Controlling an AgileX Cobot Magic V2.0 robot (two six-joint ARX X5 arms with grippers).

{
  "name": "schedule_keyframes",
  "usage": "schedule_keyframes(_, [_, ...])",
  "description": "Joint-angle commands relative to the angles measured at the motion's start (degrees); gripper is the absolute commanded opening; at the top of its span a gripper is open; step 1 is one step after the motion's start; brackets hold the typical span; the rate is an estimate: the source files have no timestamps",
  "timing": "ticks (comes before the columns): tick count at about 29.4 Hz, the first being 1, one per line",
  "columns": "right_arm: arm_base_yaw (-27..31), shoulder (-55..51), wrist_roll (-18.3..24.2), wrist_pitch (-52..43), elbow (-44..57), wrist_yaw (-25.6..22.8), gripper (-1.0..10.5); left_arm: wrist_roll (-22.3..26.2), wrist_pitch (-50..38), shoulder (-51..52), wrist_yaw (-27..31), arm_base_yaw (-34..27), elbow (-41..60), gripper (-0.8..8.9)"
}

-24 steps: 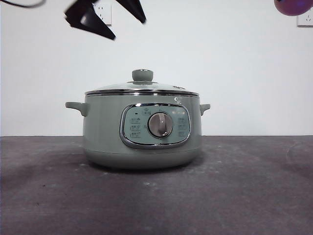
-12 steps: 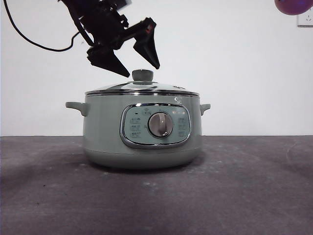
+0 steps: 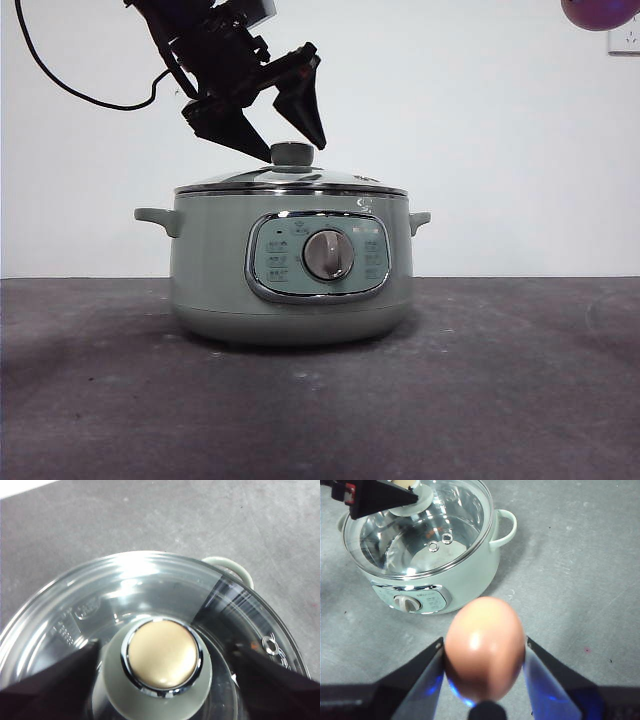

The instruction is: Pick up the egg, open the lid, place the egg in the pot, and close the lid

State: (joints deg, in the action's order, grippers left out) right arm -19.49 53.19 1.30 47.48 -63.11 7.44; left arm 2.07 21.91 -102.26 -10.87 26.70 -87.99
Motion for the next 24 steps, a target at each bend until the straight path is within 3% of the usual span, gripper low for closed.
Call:
schedule_keyframes(1, [-0.09, -0.11, -0.39, -0.72, 0.02, 0.07, -0.2, -0.46, 0.22, -0.74, 0.09, 0.02, -0.20, 3.65])
schedule_keyframes(3, [-0.09, -0.11, -0.39, -0.72, 0.02, 0.07, -0.2, -0.59, 0.20, -0.74, 0.07, 0.02, -0.20, 2.87])
schedule_keyframes(7, [-0.09, -0.11, -0.37, -0.74, 0.02, 0.07, -0.2, -0.61, 0.57, -0.74, 0.07, 0.04, -0.20, 2.61])
schedule_keyframes(9, [-0.09, -0.11, -0.37, -0.72, 0.02, 0.07, -0.2, -0.68, 0.85, -0.74, 0.07, 0.04, -0.20, 1.73])
schedule_keyframes(12, [-0.09, -0.11, -0.37, -0.87, 0.02, 0.07, -0.2, -0.85, 0.98, -0.74, 0.07, 0.02, -0.20, 1.18])
schedule_keyframes(14, [-0.09, -0.11, -0.39, -1.31, 0.02, 0.07, -0.2, -0.85, 0.96, -0.74, 0.09, 0.02, -0.20, -0.02])
schedule_keyframes(24, [-0.09, -0.11, -0.39, -2.25, 0.02, 0.07, -0.2, -0.83, -0.81, -0.70, 0.07, -0.13, -0.90, -0.08])
